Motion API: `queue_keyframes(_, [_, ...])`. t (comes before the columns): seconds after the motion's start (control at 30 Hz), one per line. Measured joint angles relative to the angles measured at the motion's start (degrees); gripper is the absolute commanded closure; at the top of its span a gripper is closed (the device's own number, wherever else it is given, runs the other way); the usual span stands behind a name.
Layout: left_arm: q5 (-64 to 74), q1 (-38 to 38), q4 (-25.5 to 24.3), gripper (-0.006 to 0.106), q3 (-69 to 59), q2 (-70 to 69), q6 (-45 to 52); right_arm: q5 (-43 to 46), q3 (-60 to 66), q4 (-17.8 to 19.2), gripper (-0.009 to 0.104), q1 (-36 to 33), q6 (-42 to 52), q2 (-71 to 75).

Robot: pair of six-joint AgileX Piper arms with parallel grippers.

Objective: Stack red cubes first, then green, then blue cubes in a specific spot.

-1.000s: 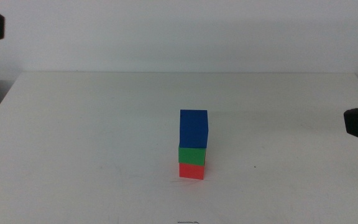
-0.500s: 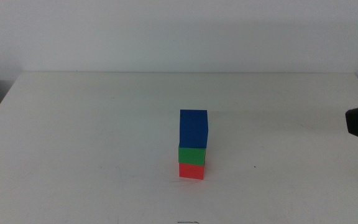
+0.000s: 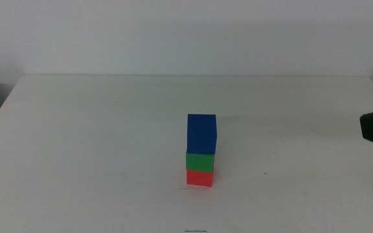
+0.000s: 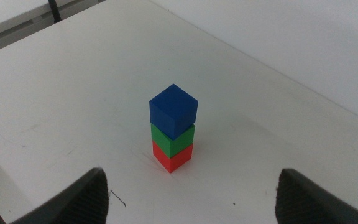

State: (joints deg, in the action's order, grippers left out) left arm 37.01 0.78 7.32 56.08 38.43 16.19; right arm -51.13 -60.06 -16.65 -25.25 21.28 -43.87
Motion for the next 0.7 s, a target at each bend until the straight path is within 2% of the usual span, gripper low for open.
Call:
queue_keyframes(0.2, [-4.53, 0.00, -0.88, 0.008, -7.37, -4.58, 0.00, 1.89, 1.46, 0.61, 0.001, 0.00, 0.00, 0.28])
queue_keyframes(0.27, [-6.52, 0.00, -0.88, 0.008, -10.66, -7.59, 0.00, 8.50, 5.30, 2.54, 0.001, 0.00, 0.00, 1.15])
queue_keyframes(0.33, [-8.81, 0.00, -0.88, 0.008, -15.03, -11.05, 0.00, 20.47, 12.05, 4.07, 0.001, 0.65, 0.00, 3.18])
queue_keyframes(0.43, [-12.83, 0.00, -0.88, 0.008, -22.09, -17.10, 0.00, 36.94, 23.59, 4.79, 0.001, 3.34, 0.00, 7.93])
queue_keyframes(0.5, [-16.68, 0.00, -0.88, 0.008, -27.61, -21.40, 0.00, 43.24, 30.72, 5.47, 0.001, 5.87, 0.00, 12.26])
queue_keyframes(0.7, [-27.28, 0.00, -0.88, 0.008, -43.30, -32.18, 0.00, 45.72, 49.49, 9.86, 0.001, 17.07, 0.00, 28.23])
